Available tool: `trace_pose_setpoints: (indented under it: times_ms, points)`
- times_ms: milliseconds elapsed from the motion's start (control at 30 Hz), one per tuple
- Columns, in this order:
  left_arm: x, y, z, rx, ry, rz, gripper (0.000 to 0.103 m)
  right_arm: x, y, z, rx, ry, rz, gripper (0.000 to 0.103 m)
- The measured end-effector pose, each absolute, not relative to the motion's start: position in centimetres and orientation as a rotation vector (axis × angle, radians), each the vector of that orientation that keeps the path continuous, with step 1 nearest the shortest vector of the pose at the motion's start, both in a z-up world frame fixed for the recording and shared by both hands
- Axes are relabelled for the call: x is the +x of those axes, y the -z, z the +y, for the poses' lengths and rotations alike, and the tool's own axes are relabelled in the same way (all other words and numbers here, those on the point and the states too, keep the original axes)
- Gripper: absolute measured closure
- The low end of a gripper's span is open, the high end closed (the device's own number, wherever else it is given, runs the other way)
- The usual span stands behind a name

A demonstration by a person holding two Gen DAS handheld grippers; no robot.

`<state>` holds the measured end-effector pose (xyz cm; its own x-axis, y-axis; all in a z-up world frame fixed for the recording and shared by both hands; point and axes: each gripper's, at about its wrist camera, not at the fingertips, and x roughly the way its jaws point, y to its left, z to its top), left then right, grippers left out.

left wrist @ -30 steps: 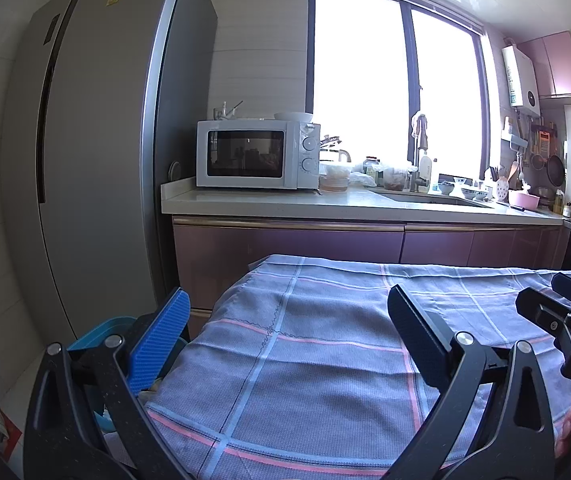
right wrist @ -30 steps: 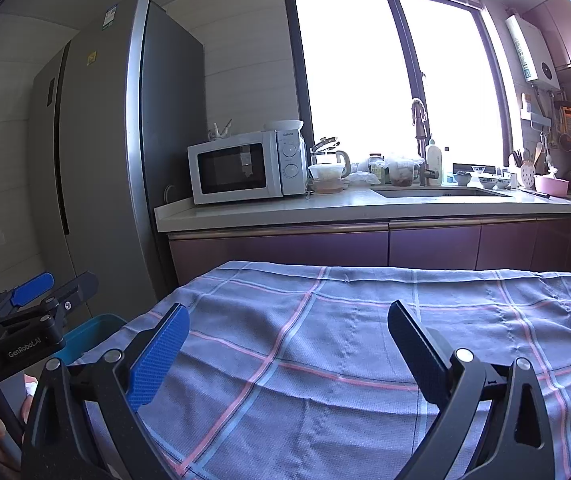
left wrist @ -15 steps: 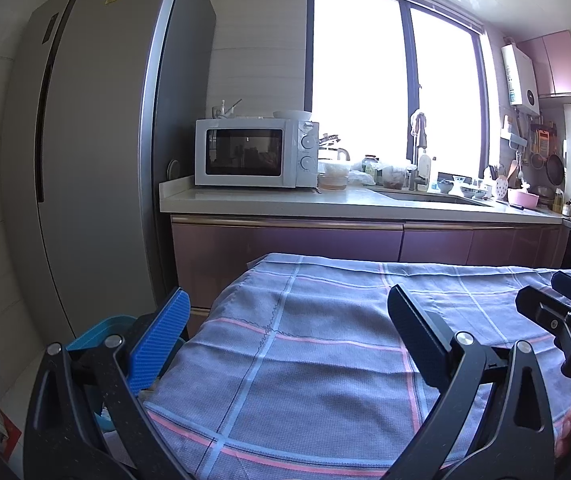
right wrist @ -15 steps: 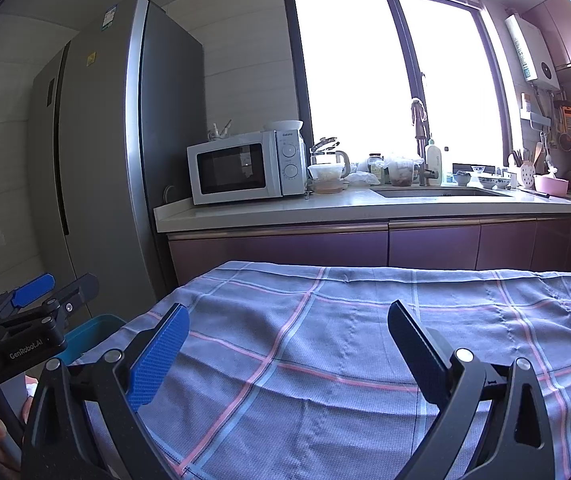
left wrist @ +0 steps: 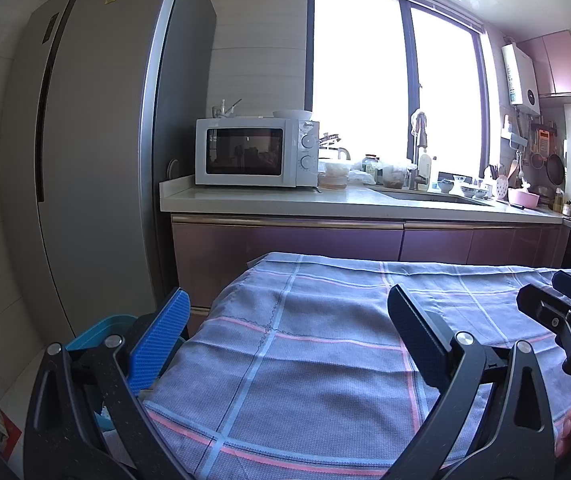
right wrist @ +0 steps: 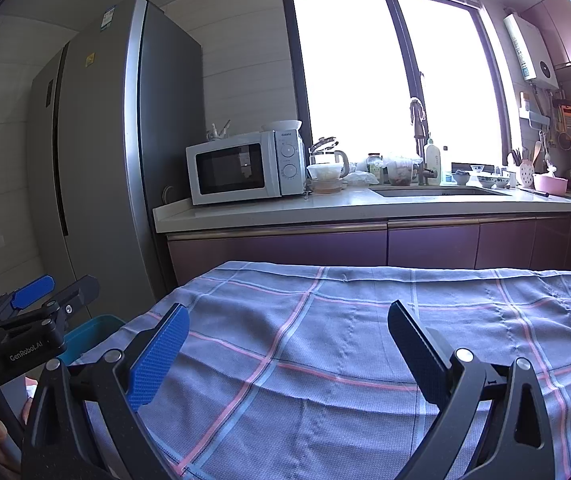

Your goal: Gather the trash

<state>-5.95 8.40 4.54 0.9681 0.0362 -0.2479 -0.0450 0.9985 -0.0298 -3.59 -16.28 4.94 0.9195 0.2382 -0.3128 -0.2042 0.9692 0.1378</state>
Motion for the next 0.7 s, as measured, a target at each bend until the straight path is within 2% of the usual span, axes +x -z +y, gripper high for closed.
trace_pose_setpoints:
  times_ms: [700]
  points:
    - [-6.09, -4.4, 8.34, -0.041, -0.051, 0.249, 0.006, -3.99, -4.83, -16.17, 0.107, -0.22, 0.334, 0.007]
